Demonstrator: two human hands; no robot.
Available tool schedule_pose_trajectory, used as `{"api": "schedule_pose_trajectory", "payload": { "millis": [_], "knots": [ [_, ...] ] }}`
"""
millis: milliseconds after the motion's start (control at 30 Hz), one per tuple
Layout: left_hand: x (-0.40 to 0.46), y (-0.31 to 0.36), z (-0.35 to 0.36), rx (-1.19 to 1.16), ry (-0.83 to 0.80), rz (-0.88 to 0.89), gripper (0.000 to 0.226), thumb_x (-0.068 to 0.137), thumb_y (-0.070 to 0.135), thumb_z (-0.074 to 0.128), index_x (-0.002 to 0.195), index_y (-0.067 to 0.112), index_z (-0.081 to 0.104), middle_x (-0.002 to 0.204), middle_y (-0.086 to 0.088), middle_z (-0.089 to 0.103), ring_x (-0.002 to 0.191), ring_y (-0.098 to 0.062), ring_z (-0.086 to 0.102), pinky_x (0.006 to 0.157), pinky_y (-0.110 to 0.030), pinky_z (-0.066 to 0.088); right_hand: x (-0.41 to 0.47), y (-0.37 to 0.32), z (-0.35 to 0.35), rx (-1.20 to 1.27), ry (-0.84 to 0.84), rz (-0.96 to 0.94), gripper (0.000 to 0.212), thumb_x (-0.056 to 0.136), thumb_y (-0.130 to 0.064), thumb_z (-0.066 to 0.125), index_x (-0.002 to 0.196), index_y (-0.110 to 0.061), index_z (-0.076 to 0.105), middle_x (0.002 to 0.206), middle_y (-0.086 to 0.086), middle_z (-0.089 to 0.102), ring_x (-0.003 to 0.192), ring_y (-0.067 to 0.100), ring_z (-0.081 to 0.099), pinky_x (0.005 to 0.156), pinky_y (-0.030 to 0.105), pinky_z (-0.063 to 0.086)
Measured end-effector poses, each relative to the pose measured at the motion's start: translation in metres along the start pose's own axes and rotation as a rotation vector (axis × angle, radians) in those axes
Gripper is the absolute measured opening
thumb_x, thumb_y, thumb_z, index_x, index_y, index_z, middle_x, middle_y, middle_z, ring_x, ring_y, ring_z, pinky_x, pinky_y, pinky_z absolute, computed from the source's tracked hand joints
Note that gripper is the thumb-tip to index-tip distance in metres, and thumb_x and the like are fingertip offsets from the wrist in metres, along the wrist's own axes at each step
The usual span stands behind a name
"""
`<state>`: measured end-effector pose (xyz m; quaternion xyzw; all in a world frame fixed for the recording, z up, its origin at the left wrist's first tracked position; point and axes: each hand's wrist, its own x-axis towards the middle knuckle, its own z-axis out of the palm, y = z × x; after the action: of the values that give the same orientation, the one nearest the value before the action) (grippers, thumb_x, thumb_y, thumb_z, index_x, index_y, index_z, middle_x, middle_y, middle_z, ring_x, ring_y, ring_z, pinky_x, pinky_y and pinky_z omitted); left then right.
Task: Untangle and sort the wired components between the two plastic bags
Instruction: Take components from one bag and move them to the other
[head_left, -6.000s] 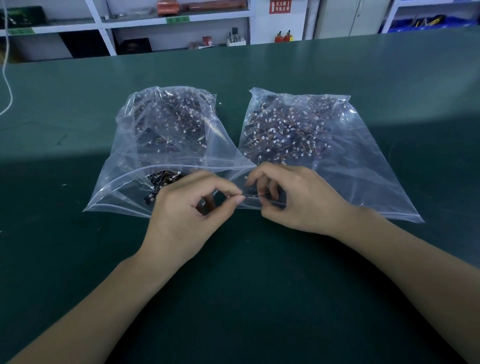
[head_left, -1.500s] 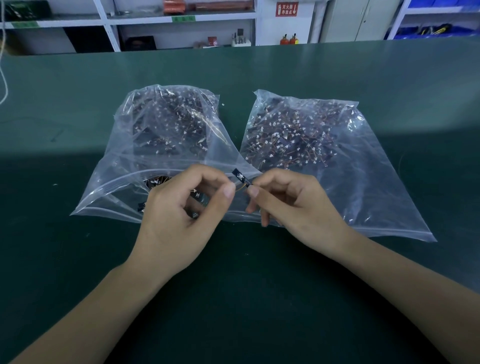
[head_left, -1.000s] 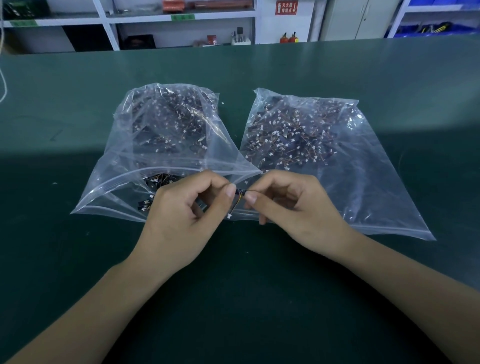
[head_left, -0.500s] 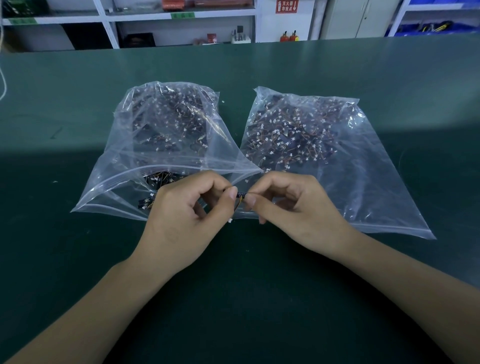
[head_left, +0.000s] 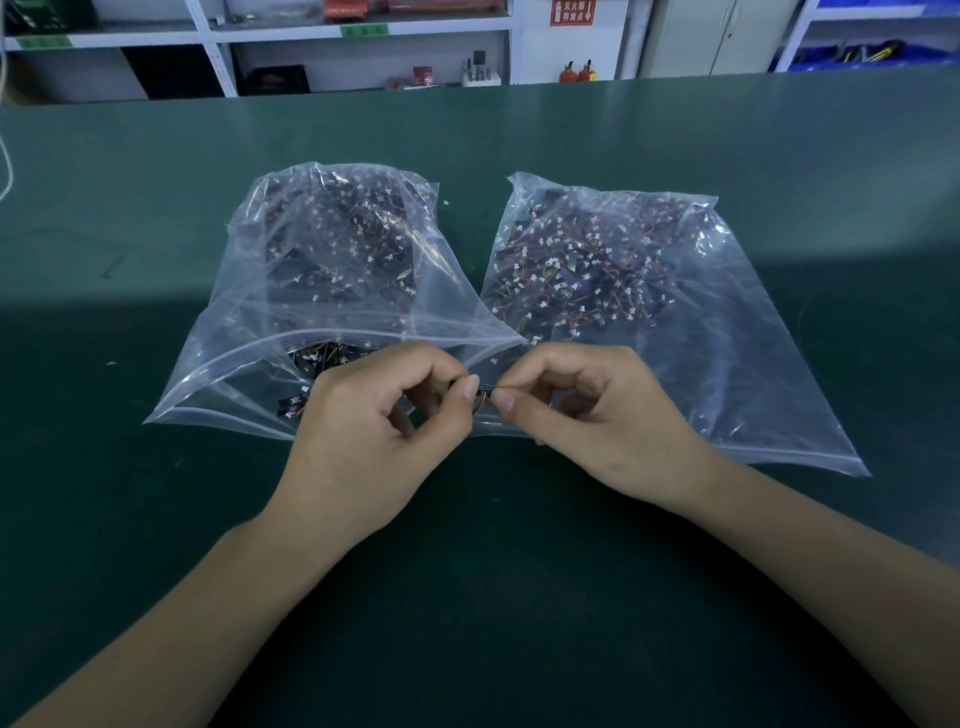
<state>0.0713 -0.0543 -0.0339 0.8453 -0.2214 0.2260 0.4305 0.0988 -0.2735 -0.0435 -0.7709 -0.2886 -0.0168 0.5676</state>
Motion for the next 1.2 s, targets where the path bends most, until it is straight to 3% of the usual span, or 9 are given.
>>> {"api": "schedule_pose_trajectory", "payload": {
  "millis": [67, 167, 233, 467, 633, 800, 967, 1067, 1200],
  "knots": [
    [0.000, -0.002, 0.000, 0.029, 0.011, 0.018, 0.016, 0.098, 0.017, 0.070, 0.082, 0.015, 0.072, 0.075, 0.011, 0.067, 0.070, -0.017, 0.064, 0.058, -0.024, 0.048, 0.001, 0.000, -0.004, -0.141, -0.008, -0.071, 0.006, 0.096, -0.019, 0.078, 0.099, -0.013, 0.076, 0.085, -0.011, 0.071, 0.071, 0.011, 0.063, 0.065, 0.021, 0.046],
    [0.001, -0.004, -0.002, 0.049, 0.059, 0.022, 0.018, 0.101, 0.020, 0.070, 0.084, 0.015, 0.073, 0.076, 0.012, 0.067, 0.071, -0.012, 0.063, 0.062, -0.013, 0.043, 0.003, 0.002, -0.012, -0.571, -0.093, -0.173, 0.032, 0.088, -0.029, 0.081, 0.116, -0.017, 0.069, 0.099, -0.015, 0.065, 0.079, 0.011, 0.059, 0.076, 0.031, 0.053],
    [0.002, -0.004, -0.003, 0.050, 0.082, 0.023, 0.017, 0.101, 0.021, 0.071, 0.086, 0.016, 0.075, 0.078, 0.015, 0.067, 0.072, -0.010, 0.063, 0.065, -0.010, 0.041, 0.004, 0.002, -0.015, -0.678, -0.148, -0.157, 0.038, 0.084, -0.024, 0.078, 0.120, -0.018, 0.067, 0.103, -0.013, 0.062, 0.085, 0.009, 0.055, 0.084, 0.031, 0.052],
    [0.000, -0.006, -0.003, -0.118, 0.104, -0.030, 0.004, 0.098, 0.024, 0.077, 0.101, 0.025, 0.080, 0.091, 0.014, 0.076, 0.077, -0.016, 0.072, 0.057, -0.032, 0.058, 0.004, 0.007, -0.017, -0.546, -0.033, -0.196, 0.033, 0.086, -0.004, 0.074, 0.116, -0.015, 0.068, 0.095, -0.011, 0.065, 0.075, 0.014, 0.060, 0.069, 0.038, 0.056],
    [0.000, -0.009, -0.002, -0.179, 0.067, 0.002, 0.008, 0.097, 0.027, 0.078, 0.104, 0.027, 0.081, 0.096, 0.010, 0.076, 0.079, -0.021, 0.073, 0.058, -0.035, 0.059, 0.007, 0.006, -0.017, -0.533, 0.004, -0.208, 0.033, 0.088, 0.000, 0.076, 0.115, -0.018, 0.070, 0.089, -0.020, 0.060, 0.072, 0.015, 0.062, 0.066, 0.023, 0.051],
    [-0.001, -0.010, 0.000, -0.163, 0.053, 0.012, 0.010, 0.097, 0.022, 0.079, 0.105, 0.027, 0.081, 0.092, 0.013, 0.077, 0.080, -0.016, 0.075, 0.060, -0.038, 0.060, 0.007, 0.005, -0.025, -0.643, -0.116, -0.214, 0.034, 0.085, -0.005, 0.077, 0.115, -0.018, 0.070, 0.088, -0.014, 0.066, 0.071, 0.013, 0.063, 0.066, 0.038, 0.057],
    [-0.004, -0.008, 0.004, -0.202, -0.045, -0.028, 0.010, 0.095, 0.022, 0.077, 0.105, 0.025, 0.080, 0.088, 0.012, 0.079, 0.078, -0.013, 0.076, 0.057, -0.036, 0.058, 0.008, 0.009, -0.026, -0.506, -0.060, -0.149, 0.033, 0.084, 0.002, 0.080, 0.111, -0.014, 0.069, 0.086, -0.010, 0.070, 0.069, 0.015, 0.064, 0.067, 0.016, 0.048],
    [-0.005, -0.008, 0.004, -0.212, -0.097, -0.034, 0.010, 0.096, 0.024, 0.076, 0.104, 0.029, 0.079, 0.085, 0.013, 0.078, 0.072, -0.014, 0.074, 0.058, -0.032, 0.057, 0.009, 0.008, -0.028, -0.445, -0.014, -0.139, 0.029, 0.086, 0.003, 0.081, 0.108, -0.012, 0.069, 0.087, -0.008, 0.073, 0.071, 0.016, 0.066, 0.067, 0.013, 0.047],
    [-0.006, -0.012, 0.007, -0.215, -0.182, -0.063, 0.007, 0.096, 0.028, 0.076, 0.103, 0.028, 0.080, 0.089, 0.014, 0.080, 0.064, -0.016, 0.070, 0.063, -0.040, 0.057, 0.009, 0.005, -0.028, -0.450, 0.024, -0.171, 0.027, 0.087, 0.003, 0.080, 0.107, -0.013, 0.071, 0.090, -0.007, 0.074, 0.075, 0.016, 0.068, 0.067, 0.013, 0.048]
  ]
}}
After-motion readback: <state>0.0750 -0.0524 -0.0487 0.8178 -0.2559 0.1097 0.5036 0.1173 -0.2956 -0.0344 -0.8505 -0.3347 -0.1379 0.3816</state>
